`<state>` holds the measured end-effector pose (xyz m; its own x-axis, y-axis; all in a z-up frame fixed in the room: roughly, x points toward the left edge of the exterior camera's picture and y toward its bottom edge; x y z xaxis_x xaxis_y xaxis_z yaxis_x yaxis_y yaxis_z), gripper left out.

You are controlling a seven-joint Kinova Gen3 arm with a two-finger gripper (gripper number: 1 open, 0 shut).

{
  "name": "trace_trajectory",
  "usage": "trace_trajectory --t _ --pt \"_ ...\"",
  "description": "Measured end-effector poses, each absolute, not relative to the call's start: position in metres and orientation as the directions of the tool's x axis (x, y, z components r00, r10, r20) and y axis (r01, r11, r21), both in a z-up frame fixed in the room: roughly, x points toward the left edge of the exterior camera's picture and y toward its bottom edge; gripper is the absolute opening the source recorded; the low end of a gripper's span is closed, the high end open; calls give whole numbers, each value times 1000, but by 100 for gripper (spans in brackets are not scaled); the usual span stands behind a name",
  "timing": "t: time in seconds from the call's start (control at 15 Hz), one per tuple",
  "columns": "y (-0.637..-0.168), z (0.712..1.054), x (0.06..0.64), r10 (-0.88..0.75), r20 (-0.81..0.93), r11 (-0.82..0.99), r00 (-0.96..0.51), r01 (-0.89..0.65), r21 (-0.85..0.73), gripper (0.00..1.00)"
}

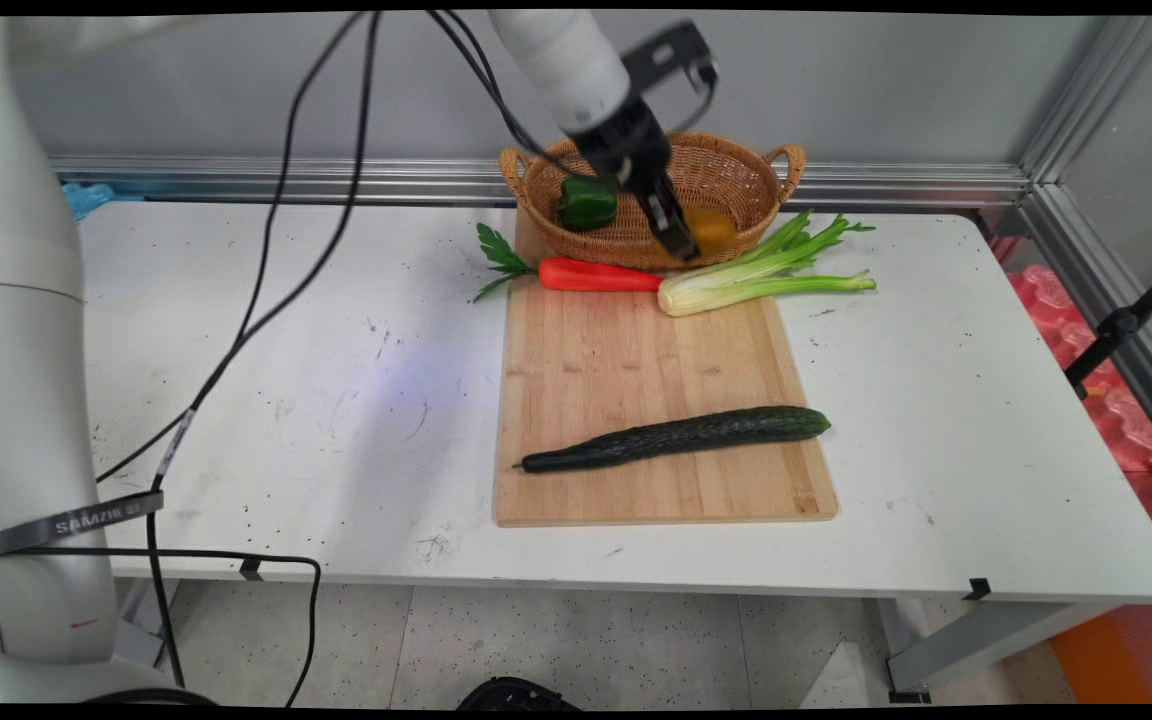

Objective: Place the picked object in the vegetable basket

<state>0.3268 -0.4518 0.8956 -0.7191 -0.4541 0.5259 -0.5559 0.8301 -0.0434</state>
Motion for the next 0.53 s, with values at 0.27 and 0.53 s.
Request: trace_trajectory --t 0.27,0.53 --pt "-473 927 362 -522 546 739 -655 -667 -94 0" --pt "-506 932 390 -575 576 648 -581 -753 -112 0"
